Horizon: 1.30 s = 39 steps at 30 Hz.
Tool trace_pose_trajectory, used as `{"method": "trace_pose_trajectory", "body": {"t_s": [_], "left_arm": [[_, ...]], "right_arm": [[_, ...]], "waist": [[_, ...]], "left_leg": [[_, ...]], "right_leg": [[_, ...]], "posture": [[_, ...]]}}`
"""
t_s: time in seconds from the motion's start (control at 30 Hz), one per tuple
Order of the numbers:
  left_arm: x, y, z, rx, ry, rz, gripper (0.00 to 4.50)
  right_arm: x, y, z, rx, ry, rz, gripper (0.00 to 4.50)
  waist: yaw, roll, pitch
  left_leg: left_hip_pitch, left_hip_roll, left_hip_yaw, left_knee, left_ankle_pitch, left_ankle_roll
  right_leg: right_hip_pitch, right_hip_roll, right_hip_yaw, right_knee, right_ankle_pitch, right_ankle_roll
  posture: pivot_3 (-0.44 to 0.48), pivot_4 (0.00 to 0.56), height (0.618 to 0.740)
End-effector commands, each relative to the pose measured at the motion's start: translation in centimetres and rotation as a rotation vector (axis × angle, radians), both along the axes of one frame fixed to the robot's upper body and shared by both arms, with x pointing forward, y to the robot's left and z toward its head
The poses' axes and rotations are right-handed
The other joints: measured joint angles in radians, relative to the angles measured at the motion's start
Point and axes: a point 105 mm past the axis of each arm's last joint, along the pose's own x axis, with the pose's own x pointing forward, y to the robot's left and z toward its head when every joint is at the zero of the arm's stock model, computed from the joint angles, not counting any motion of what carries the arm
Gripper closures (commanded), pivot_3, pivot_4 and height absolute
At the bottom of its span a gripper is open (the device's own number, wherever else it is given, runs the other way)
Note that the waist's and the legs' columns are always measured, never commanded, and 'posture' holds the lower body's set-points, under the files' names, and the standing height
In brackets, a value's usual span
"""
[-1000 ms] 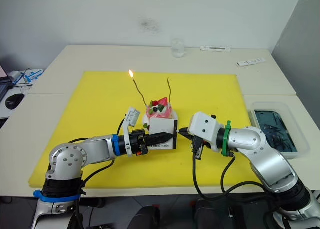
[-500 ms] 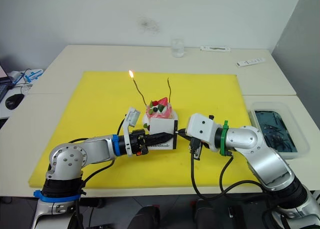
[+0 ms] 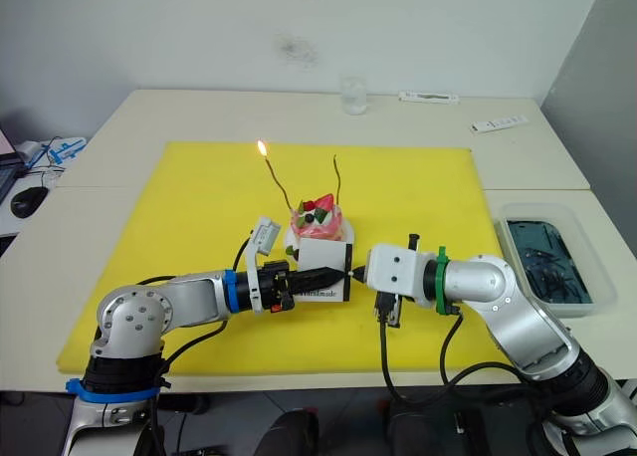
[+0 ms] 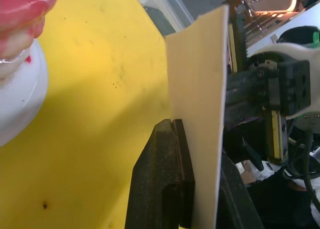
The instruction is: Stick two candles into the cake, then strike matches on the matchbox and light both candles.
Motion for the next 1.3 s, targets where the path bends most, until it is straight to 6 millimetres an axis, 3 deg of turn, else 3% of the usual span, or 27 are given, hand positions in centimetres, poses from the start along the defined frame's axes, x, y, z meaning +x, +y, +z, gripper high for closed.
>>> {"method": "trace_pose_trajectory", "body": {"t_s": [0.03, 0.1, 0.3, 0.53, 0.93, 1.3], "left_arm": [[0.7, 0.9, 4.6, -0.105, -0.152, 0.035, 4.5], [0.7, 1.5, 5.0, -0.109, -0.159, 0.052, 4.5], [-0.7, 1.3, 3.7, -0.076, -0.12, 0.018, 4.5], [-0.7, 1.4, 3.0, -0.054, -0.11, 0.027, 4.5], [-0.1, 0.4, 1.8, -0.003, -0.13, 0.025, 4.5], [0.1, 0.1, 2.1, -0.024, -0.127, 0.01, 4.5]], "right_arm": [[-4.2, -0.1, -1.7, -0.085, 0.1, 0.163, 4.47], [-4.8, -0.6, -1.2, -0.082, 0.124, 0.165, 4.47], [-3.7, -1.6, 0.2, -0.048, 0.101, 0.093, 4.47], [-2.8, -1.9, 1.4, 0.009, 0.095, 0.025, 4.47], [0.9, -1.0, 5.4, 0.132, -0.021, -0.131, 4.47], [1.4, 0.2, 4.9, 0.075, -0.044, -0.105, 4.47]], "waist": [[0.004, 0.0, 0.0], [0.003, 0.0, 0.0], [-0.001, 0.0, 0.0], [0.001, 0.0, 0.0], [0.001, 0.0, 0.0], [0.001, 0.0, 0.0]], "left_leg": [[-0.001, 0.0, -0.001, 0.0, 0.0, 0.0], [-0.003, 0.0, -0.002, 0.001, 0.0, 0.0], [0.0, 0.0, -0.001, 0.001, 0.0, 0.0], [0.0, 0.0, -0.001, 0.001, 0.0, 0.0], [-0.001, 0.0, -0.001, 0.001, 0.0, 0.0], [-0.002, 0.0, -0.001, 0.0, 0.0, 0.0]], "right_leg": [[0.0, 0.0, -0.001, 0.0, 0.0, 0.0], [-0.001, 0.0, -0.002, 0.0, 0.0, 0.0], [0.0, -0.001, -0.001, 0.001, 0.001, 0.001], [0.0, 0.0, -0.001, 0.0, 0.0, 0.001], [0.0, 0.0, -0.001, 0.0, 0.0, 0.0], [-0.001, 0.0, -0.001, 0.0, 0.0, 0.0]], "posture": [[0.0, 0.15, 0.74], [0.0, 0.15, 0.74], [0.0, 0.15, 0.74], [0.0, 0.15, 0.74], [0.0, 0.15, 0.74], [0.0, 0.15, 0.74]]}}
